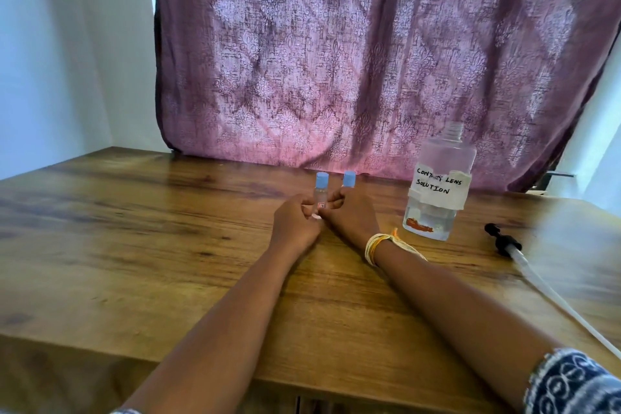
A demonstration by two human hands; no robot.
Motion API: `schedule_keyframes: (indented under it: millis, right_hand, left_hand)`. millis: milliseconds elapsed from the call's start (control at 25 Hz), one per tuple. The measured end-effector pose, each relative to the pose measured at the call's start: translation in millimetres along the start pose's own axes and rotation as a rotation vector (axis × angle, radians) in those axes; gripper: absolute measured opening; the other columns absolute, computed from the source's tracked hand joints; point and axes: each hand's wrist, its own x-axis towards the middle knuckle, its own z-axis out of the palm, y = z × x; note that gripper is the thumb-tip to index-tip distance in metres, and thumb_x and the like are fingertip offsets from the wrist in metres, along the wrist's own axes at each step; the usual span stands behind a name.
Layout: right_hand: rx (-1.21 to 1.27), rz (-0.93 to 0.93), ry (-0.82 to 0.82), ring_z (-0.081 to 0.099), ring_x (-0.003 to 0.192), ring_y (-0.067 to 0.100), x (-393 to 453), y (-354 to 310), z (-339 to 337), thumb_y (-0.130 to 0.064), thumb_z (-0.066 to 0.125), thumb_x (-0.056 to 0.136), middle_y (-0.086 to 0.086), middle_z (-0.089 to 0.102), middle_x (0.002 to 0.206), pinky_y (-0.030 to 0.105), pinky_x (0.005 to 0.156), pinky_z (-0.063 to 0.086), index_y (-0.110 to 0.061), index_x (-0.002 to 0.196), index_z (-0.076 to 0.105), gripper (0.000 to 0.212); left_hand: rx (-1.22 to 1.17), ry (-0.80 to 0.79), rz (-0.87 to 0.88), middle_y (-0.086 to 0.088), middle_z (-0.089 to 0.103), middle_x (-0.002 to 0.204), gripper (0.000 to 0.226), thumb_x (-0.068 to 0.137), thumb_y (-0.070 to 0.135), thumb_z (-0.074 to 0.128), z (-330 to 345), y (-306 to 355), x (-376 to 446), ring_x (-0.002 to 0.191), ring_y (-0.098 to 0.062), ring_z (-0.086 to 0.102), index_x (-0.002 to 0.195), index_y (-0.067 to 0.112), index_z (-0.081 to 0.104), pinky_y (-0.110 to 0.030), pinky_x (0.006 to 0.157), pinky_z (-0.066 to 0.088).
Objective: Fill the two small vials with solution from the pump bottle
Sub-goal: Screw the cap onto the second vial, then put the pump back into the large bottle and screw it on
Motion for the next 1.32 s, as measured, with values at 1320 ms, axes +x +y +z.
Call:
schedule_keyframes:
  millis: [1320]
  right_hand:
    - [-0.427, 0.539, 0.009, 0.06, 0.071, 0.027, -8, 108, -207, -0.02, 0.072, 0.076, 0.014, 0.063, 0.08, 0.03, 0.06, 0.048, -0.003, 0.082, 0.056, 0.024]
  left_hand:
    - [-0.268, -0.28, 0.005, -0.01, 0.057, 0.135, 0.081, 0.074, 0.04, 0.081, 111, 92, -12, 0.121, -0.027, 0.056, 0.138, 0.011, 0.04, -0.041, 0.101, 0.047]
